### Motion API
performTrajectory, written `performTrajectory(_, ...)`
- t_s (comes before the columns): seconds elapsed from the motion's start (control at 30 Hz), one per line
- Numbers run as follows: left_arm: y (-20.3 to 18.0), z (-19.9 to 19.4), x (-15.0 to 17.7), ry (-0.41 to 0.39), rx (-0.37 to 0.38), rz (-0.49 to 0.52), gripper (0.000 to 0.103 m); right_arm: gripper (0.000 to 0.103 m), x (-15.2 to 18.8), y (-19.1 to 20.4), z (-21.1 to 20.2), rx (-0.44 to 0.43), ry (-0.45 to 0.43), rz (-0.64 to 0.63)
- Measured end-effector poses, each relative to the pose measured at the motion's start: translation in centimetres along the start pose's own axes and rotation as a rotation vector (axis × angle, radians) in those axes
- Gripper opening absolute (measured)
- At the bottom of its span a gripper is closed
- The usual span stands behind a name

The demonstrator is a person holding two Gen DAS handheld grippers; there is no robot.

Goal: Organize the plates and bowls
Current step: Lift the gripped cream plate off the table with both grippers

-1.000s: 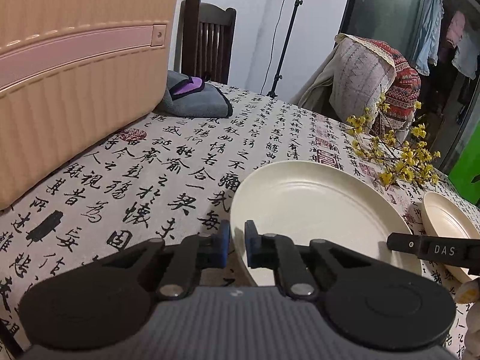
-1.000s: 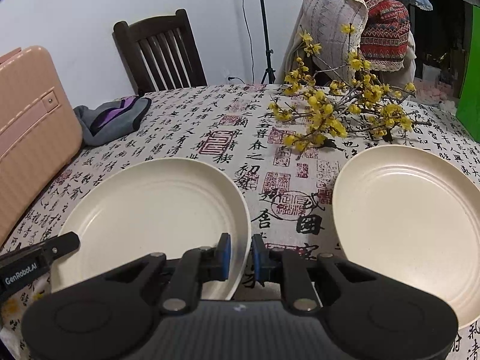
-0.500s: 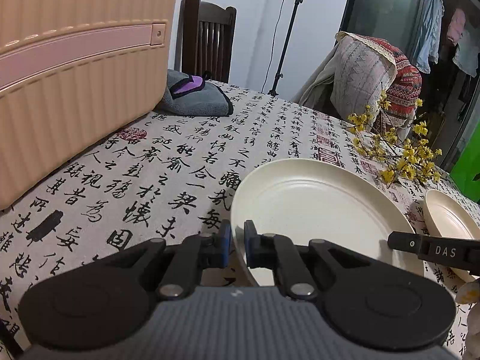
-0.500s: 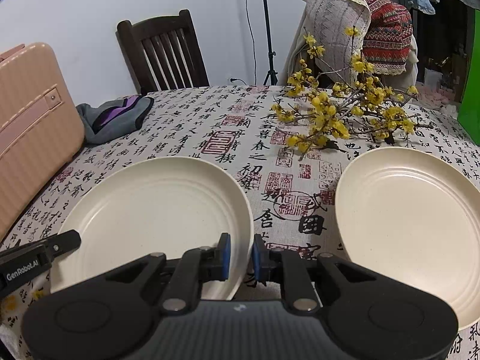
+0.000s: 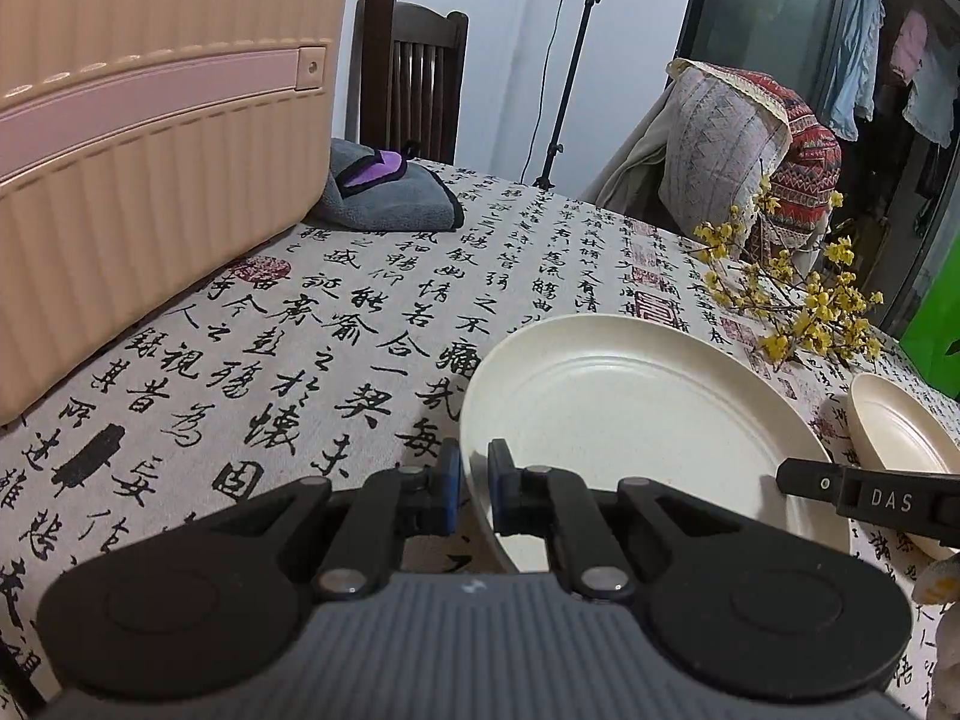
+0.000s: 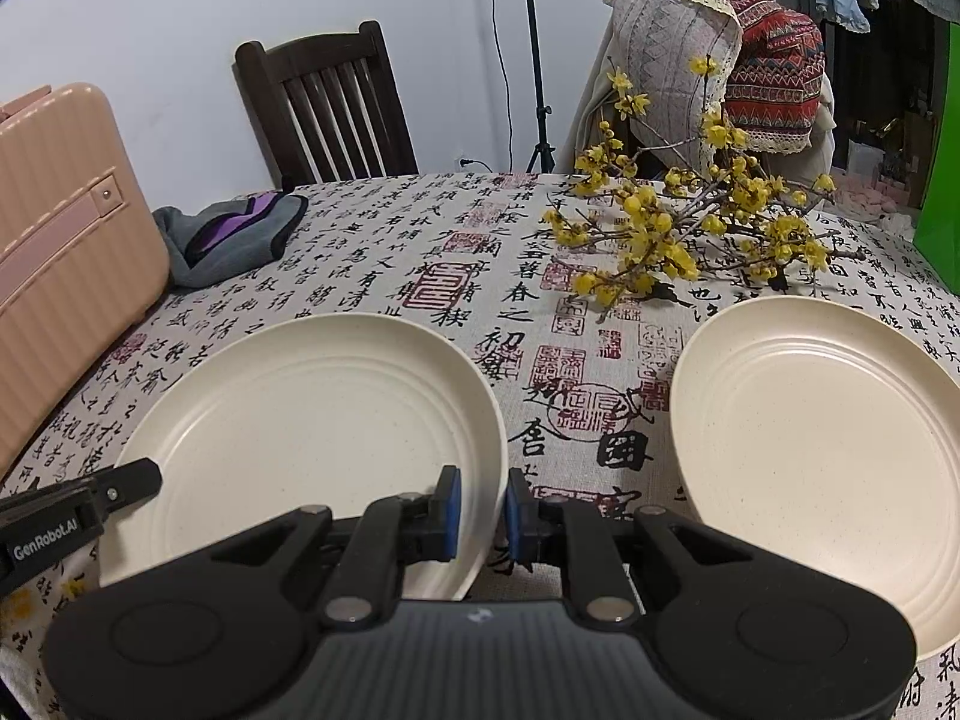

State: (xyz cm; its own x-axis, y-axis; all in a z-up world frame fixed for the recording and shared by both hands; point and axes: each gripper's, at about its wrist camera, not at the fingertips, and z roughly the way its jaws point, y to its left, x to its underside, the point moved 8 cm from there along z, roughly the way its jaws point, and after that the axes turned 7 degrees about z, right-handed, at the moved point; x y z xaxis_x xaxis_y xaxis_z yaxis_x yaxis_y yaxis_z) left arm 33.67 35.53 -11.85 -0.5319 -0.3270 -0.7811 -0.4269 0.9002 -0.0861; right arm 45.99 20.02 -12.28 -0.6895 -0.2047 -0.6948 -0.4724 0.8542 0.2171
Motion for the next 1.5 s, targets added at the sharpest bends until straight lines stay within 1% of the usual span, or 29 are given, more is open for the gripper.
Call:
performTrajectory(0.53,-0.1,-0.2,0.0,-0.009,-0.001,0.012,0.01,0.014,0.2,0.1,-0.3,-0.006,-0.023,-0.036)
performTrajectory(1.5,-0.5,-1.5,-0.7,-0.063,-0.006,0.047,0.01,0.014,0.3,0.5,-2.6,-0.012,-0.085,-0.058)
